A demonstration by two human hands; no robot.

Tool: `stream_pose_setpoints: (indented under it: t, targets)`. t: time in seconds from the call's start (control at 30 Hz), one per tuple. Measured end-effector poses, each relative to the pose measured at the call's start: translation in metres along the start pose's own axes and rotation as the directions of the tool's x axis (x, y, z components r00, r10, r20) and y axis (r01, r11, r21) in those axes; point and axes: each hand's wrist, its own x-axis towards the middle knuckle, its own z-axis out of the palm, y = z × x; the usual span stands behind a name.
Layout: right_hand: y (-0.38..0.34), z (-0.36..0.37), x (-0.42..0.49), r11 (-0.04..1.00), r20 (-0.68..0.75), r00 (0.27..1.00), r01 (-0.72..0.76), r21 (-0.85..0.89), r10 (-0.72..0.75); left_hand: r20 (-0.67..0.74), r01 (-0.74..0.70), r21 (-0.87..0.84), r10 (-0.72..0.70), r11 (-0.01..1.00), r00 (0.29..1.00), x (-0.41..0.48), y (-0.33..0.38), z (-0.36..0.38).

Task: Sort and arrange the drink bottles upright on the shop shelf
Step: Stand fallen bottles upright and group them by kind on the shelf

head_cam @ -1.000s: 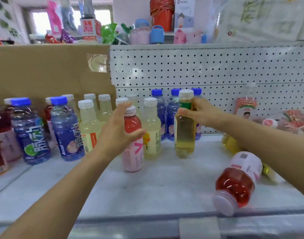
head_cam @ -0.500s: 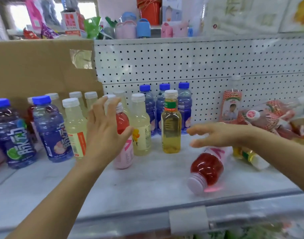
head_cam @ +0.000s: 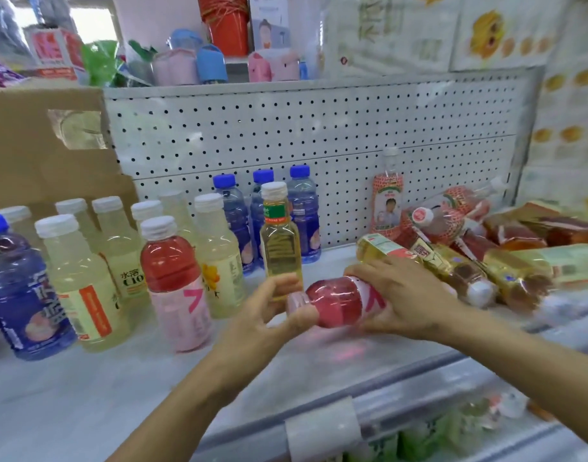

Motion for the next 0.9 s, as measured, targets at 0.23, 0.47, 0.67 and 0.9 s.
stream_pose_setpoints:
  t: [0.23,0.47,0.67,0.9]
  targets:
    - [-0.034,0.007,0.019,0.6,0.011,0.989,-0.099,0.794,0.148,-0.315,-0.228,-0.033,0.206,0.973,0.926,0.053,0.034,0.042]
    - [0.047,-0.024,0.002,0.986,0.148,0.976,-0.148,-0.074,0.157,-0.41,-0.199,0.11,0.227,0.974,0.884,0.094,0.029,0.043]
    - [0.075,-0.014,-0.02,0.962,0.206,0.969,-0.079,-0.262,0.136,-0.57,-0.043,0.226,0.169,0.973,0.804,0.111,0.022,0.039]
    - [0.07,-0.033,-0.003,0.943,0.258,0.964,0.021,-0.333,0.07,-0.658,0.008,0.328,0.223,0.945,0.719,0.108,0.018,0.042]
